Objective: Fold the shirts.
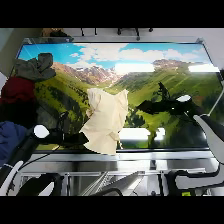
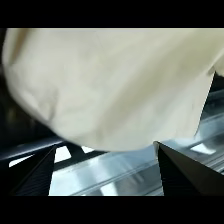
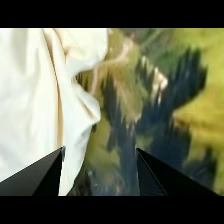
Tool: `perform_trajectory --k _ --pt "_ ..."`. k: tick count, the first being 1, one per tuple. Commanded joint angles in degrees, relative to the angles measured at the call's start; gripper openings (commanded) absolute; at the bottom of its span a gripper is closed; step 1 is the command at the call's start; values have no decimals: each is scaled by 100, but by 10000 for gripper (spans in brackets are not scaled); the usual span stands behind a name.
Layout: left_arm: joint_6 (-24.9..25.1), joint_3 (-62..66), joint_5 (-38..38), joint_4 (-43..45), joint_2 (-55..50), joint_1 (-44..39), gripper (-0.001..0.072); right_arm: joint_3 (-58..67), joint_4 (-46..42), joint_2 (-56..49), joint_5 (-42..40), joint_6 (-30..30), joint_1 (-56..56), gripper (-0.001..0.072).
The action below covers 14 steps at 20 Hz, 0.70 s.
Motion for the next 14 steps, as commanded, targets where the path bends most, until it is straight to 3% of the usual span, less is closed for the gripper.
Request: perform_trajectory --k 1,5,9,10,11,12,14 --pt "-2 -649 1681 -822 -81 -579 674 330 741 -555 -848 -667 389 504" --pt "24 -378 1849 -695 -1025 -883 647 730 793 -1001 -1226 -741 710 504" --pt "396 120 1637 -691 -1646 -881 644 1069 796 -1399 -1307 -743 850 504" --pt "411 273 1572 -656 -1738 -874 456 1200 796 -1513 -1303 -745 852 504" --pt "411 420 1469 -518 -1794 -846 144 1355 796 -1635 -1303 -743 852 504" --pt "407 564 1342 -352 -1834 -804 11 1495 796 -1735 -1303 -743 852 504" --pt "404 789 1075 -153 -1816 -627 11 1777 793 -1915 -1298 -741 876 503"
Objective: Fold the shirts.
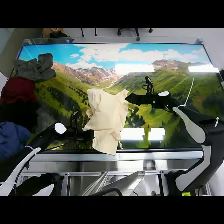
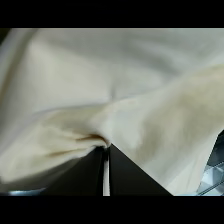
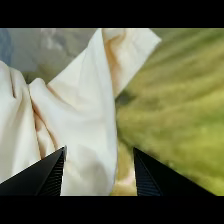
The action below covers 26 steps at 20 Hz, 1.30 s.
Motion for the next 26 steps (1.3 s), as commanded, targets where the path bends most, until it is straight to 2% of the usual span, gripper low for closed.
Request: perform_trajectory --k 1,2,3,4,5,7,9,11,14,19,21,24,26 --pt "52 426 -385 302 -74 262 11 483 -61 -365 -83 -9 72 503" --pt "52 468 -420 304 -4 400 11 584 -46 -433 -66 -7 109 502" --pt "52 474 -415 302 107 516 11 636 24 -485 -46 -13 168 470" --pt "55 474 -417 304 232 634 11 669 66 -529 -31 -13 232 276" --pt "55 474 -420 302 393 769 11 673 66 -540 -31 -13 295 176" --pt "55 474 -431 297 769 1012 11 688 221 -535 225 -15 337 21" --pt "55 511 -463 289 1276 1309 11 796 688 -461 949 -151 275 20" --pt "55 876 -820 289 1832 1692 11 977 1285 -42 1759 -317 70 20" --pt "52 2175 -1134 256 2835 2328 11 1366 1862 1353 2308 -313 -529 20" --pt "59 5123 -815 264 3965 3176 11 2116 1792 4074 2194 -330 -1821 20" --pt "63 6057 -881 304 4076 3434 11 2205 1661 4988 1923 -599 -2225 20" --pt "72 6863 -1021 304 4085 3738 11 2210 1263 6043 1357 -833 -2684 20" --pt "164 7053 -984 304 4070 3901 11 2210 1106 6323 1211 -1008 -2968 20"
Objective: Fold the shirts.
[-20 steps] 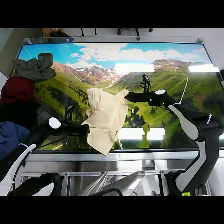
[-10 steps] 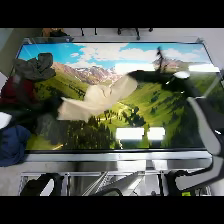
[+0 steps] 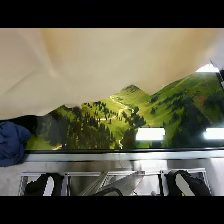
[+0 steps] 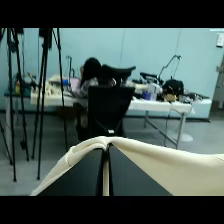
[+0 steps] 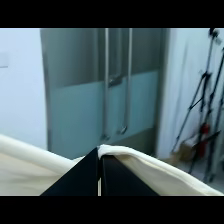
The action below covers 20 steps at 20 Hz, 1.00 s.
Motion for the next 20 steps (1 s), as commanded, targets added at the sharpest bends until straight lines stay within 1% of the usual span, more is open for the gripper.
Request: perform_trajectory --k 1,3,4,6,8,10,12,13,15,16,17,18,19,20 --pt "111 649 -28 26 -20 345 11 42 -310 686 -385 -249 -610 20" --pt "118 719 -262 -52 -323 400 11 39 -157 435 -26 -98 -1012 20" --pt "157 675 -463 -232 -555 398 11 39 50 201 350 -24 -1222 20" --pt "321 315 -767 -855 -1067 326 11 -22 557 -369 1073 11 -1464 20" --pt "691 -227 -855 -1340 -1685 -90 11 -195 682 -953 1357 39 -1384 21" --pt "1067 -717 -787 -1296 -2406 -793 11 -476 621 -1593 1569 74 -1049 21" --pt "1563 -1095 -549 -1298 -3220 -1480 11 -820 129 -2273 1423 70 -422 20" --pt "1762 -1276 -212 -1292 -3668 -1794 11 -964 -313 -2662 1152 70 -98 20" --pt "1878 -1436 575 -1287 -4605 -2197 11 -1152 -1025 -3473 389 72 385 20" --pt "1910 -1381 892 -1294 -5112 -2323 11 -1156 -1180 -3886 26 70 509 20" --pt "1915 -1248 1054 -1303 -5560 -2378 11 -1152 -1185 -4317 -352 70 599 21" --pt "1912 -999 1038 -1309 -6011 -2378 14 -1147 -1141 -4642 -629 70 629 22" --pt "1910 -710 890 -1307 -6360 -2356 93 -1145 -1099 -4894 -769 70 619 58" --pt "1908 -378 612 -1311 -6645 -2269 589 -1137 -1104 -5027 -835 70 579 245"
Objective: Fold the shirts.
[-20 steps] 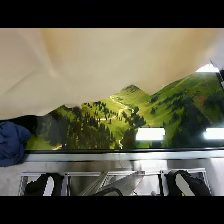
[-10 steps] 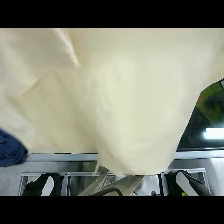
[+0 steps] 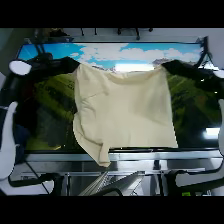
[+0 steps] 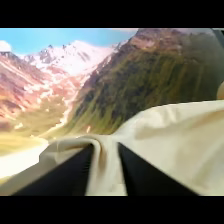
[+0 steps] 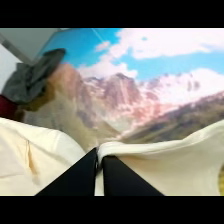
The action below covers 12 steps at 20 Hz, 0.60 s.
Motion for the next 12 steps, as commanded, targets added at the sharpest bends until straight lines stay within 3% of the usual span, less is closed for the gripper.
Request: perform_trajectory --k 1,3,5,8,10,12 --pt "31 804 -328 -39 -1209 42 689 -44 -256 -780 -632 -2 66 402" --pt "-345 1388 -1342 -28 -1364 474 687 -44 -570 -551 -352 48 -289 407" --pt "-802 1641 -2564 81 -1327 1025 687 -44 -1530 -107 229 824 -879 405" --pt "-1384 789 -3950 608 -968 1690 686 -155 -3189 455 1351 1541 -1818 406" --pt "-1423 -603 -4072 859 -411 1965 685 -470 -3768 695 1926 1572 -2404 405" --pt "-1285 -2271 -3685 1069 280 2122 685 -876 -4017 791 2114 1515 -2830 406"
